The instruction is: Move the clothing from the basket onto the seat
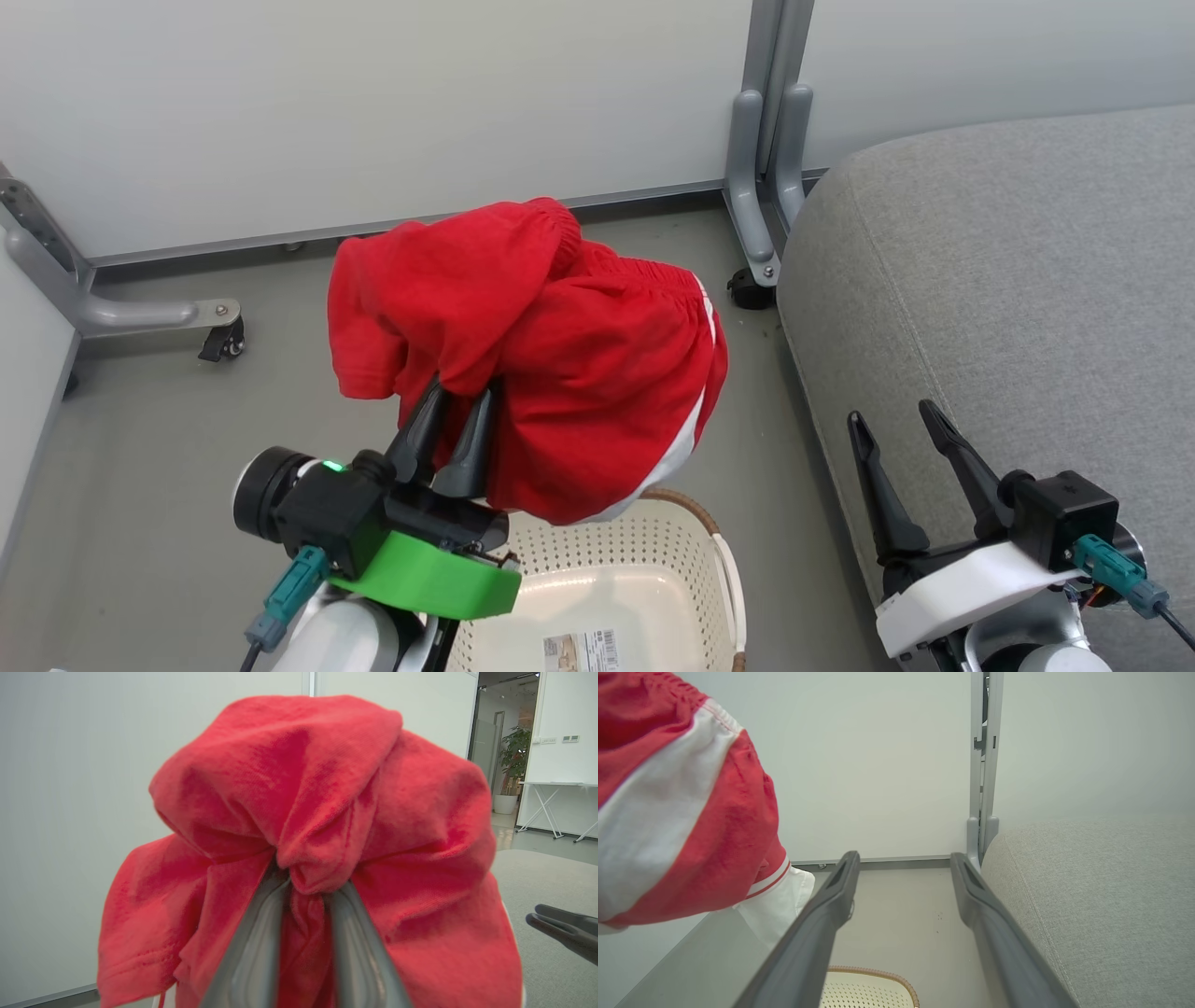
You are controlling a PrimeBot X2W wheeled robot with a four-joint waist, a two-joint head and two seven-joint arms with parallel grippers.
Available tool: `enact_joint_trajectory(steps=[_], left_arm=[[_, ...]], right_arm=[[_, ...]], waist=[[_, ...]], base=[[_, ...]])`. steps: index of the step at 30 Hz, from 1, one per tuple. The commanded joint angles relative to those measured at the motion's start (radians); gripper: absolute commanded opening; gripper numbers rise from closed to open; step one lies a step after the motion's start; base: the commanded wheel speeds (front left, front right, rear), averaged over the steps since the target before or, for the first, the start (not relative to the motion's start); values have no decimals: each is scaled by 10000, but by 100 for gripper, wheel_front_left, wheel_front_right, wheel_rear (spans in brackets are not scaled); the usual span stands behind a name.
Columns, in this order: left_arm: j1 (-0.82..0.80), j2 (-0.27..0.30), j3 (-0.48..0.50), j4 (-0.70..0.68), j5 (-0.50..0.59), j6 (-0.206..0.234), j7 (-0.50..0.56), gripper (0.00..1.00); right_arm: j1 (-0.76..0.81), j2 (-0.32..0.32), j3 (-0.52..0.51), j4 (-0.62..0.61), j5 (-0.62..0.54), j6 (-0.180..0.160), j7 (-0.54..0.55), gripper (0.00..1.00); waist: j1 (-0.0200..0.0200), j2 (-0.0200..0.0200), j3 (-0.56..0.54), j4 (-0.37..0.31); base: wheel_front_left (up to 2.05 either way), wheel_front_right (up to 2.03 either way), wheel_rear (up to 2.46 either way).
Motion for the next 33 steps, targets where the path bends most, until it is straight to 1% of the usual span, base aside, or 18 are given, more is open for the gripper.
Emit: enact_joint_trajectory(steps=[1,5,8,12,17,20,24,33], left_arm=[[4,52,15,-47,-61,27,-63,0],[-21,40,-21,-64,-67,32,-74,0],[-55,46,-47,-53,-81,29,-77,0],[-78,78,-79,4,-95,25,-68,0],[-179,65,-154,30,-69,0,-35,0],[-243,31,-222,49,-46,-47,-15,0],[-326,-28,-394,38,0,-101,10,0],[-479,-189,-821,8,31,-322,120,0]], right_arm=[[73,-15,11,-60,-12,1,54,100],[63,-10,92,-101,-28,1,68,100],[-16,-48,409,-210,60,1,153,100],[-149,-173,1297,-473,439,1,418,100],[-529,-460,2684,-830,1156,1,673,100],[-898,-627,3259,-835,1420,1,721,100],[-1454,-787,3728,-448,1685,1,593,100],[-2948,-636,4381,1133,2045,1,-76,100]], waist=[[1,-1,8,3],[1,-1,31,29],[1,-1,51,52],[1,-1,73,62],[1,-1,148,90],[1,-1,172,137],[1,-1,195,258],[1,-1,219,547]], base=[[0,0,0],[0,0,0],[0,0,0],[0,0,0],[0,0,0],[0,0,0],[0,0,0],[0,0,0]])
